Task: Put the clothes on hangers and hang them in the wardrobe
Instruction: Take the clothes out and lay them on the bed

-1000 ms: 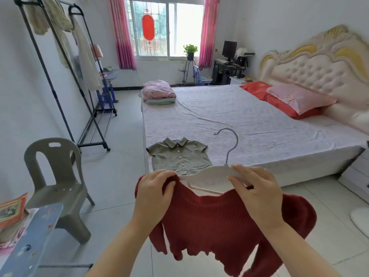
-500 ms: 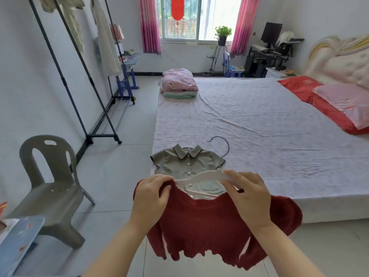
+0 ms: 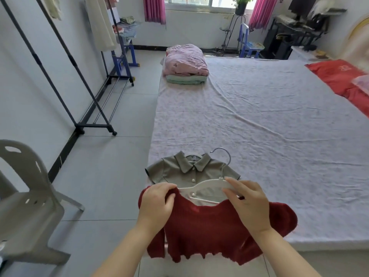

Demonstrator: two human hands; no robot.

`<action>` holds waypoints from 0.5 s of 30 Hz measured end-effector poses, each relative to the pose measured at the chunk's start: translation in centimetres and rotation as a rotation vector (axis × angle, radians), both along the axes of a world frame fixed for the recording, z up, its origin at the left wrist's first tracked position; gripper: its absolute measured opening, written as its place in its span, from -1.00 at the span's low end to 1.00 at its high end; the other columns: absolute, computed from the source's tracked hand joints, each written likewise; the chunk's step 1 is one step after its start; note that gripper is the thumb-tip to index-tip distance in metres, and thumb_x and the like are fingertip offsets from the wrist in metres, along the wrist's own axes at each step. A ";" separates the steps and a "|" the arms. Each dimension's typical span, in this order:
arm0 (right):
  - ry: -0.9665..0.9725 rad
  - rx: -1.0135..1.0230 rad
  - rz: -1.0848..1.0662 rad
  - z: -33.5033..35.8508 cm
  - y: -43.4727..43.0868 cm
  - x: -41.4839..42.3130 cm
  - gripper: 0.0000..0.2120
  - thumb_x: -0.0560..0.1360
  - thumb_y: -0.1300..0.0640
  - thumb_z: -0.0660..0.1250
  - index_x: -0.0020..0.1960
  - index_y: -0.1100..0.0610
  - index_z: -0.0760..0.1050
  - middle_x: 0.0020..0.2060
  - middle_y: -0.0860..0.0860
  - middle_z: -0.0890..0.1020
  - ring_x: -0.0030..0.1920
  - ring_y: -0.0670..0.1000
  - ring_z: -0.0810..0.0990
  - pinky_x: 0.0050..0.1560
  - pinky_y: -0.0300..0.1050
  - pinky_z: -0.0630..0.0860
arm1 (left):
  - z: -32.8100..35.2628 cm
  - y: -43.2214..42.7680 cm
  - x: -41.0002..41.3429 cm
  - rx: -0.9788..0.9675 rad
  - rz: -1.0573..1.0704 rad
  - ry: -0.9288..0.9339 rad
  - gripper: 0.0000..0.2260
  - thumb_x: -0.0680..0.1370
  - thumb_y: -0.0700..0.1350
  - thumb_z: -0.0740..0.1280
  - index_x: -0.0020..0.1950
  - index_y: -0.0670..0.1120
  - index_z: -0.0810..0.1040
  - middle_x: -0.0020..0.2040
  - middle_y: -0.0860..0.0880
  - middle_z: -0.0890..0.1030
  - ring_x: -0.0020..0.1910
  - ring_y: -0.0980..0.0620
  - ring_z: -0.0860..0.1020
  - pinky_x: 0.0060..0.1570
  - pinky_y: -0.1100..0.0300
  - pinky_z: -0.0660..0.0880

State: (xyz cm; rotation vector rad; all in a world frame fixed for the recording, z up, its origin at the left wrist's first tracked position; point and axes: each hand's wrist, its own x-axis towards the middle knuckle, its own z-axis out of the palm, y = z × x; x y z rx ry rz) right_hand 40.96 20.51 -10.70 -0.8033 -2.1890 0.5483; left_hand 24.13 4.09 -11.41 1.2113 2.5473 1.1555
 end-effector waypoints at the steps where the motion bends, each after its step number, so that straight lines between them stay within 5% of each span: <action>1: -0.007 -0.019 -0.001 -0.4 1.2 -1.0 -0.64 0.24 0.23 0.57 0.00 -0.01 0.65 -0.27 -0.11 0.59 -0.21 -0.05 0.53 -0.21 -0.14 0.52 | -0.4 1.1 -0.9 -0.016 0.005 -0.011 -0.80 0.38 -0.33 0.42 -0.05 -0.13 0.65 -0.10 0.02 0.67 -0.08 0.04 0.60 -0.01 0.34 0.30; 7: -0.068 -0.089 0.062 -3.2 8.4 -7.0 -0.66 0.26 0.21 0.56 0.01 0.00 0.65 -0.26 -0.15 0.53 -0.28 -0.09 0.50 -0.22 -0.23 0.45 | -3.2 7.3 -5.5 -0.094 0.071 -0.045 -0.79 0.41 -0.30 0.40 0.01 -0.12 0.64 -0.03 0.00 0.66 0.00 0.00 0.59 0.04 0.22 0.34; 11: -0.105 -0.155 0.088 -5.5 13.2 -10.9 -0.67 0.27 0.21 0.55 0.00 0.00 0.65 -0.27 -0.15 0.52 -0.28 -0.10 0.48 -0.18 -0.49 0.35 | -5.1 11.6 -8.6 -0.167 0.126 -0.076 -0.79 0.45 -0.24 0.37 0.06 -0.10 0.62 0.02 0.00 0.64 0.06 -0.01 0.56 0.07 0.19 0.33; 15: -0.220 -0.259 0.083 -9.6 17.4 -15.1 -0.70 0.33 0.14 0.51 0.04 -0.03 0.64 -0.25 -0.13 0.51 -0.22 -0.01 0.54 -0.23 -0.30 0.37 | -7.7 15.2 -11.5 -0.245 0.155 -0.112 -0.77 0.46 -0.23 0.34 0.10 -0.09 0.59 0.06 0.01 0.62 0.11 -0.01 0.53 0.13 0.16 0.34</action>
